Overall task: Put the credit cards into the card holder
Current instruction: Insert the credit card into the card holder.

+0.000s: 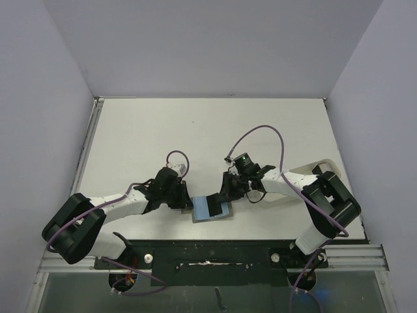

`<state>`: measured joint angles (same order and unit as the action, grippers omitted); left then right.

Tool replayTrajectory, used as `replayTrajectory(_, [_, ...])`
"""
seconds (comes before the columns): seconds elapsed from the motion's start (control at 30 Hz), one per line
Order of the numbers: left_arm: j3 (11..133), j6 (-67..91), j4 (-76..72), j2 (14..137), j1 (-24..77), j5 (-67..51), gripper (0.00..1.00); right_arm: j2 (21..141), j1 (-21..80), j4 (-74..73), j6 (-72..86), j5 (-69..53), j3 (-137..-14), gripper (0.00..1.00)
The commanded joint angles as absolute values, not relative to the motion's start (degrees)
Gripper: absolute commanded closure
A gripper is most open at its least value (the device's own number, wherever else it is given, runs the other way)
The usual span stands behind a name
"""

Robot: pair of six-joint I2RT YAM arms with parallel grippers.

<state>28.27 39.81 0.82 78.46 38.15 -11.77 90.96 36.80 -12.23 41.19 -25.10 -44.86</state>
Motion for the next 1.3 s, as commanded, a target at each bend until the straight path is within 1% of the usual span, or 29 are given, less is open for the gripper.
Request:
replayTrajectory(0.0, [28.3,38.24,2.11,78.89,38.28,-9.08,0.89,92.49,37.08,-11.6,40.14,-25.08,-44.99,1.0])
replayTrajectory(0.53, [28.61,38.42,2.46,79.33,38.28,-9.23,0.89,93.87,37.33,-10.39,41.31,-24.77,-45.73,1.0])
replayTrajectory(1.27, [27.12,39.14,2.7,78.1,38.24,-8.55,0.89,89.96,38.13,-14.04,43.59,-19.76,-44.13,1.0])
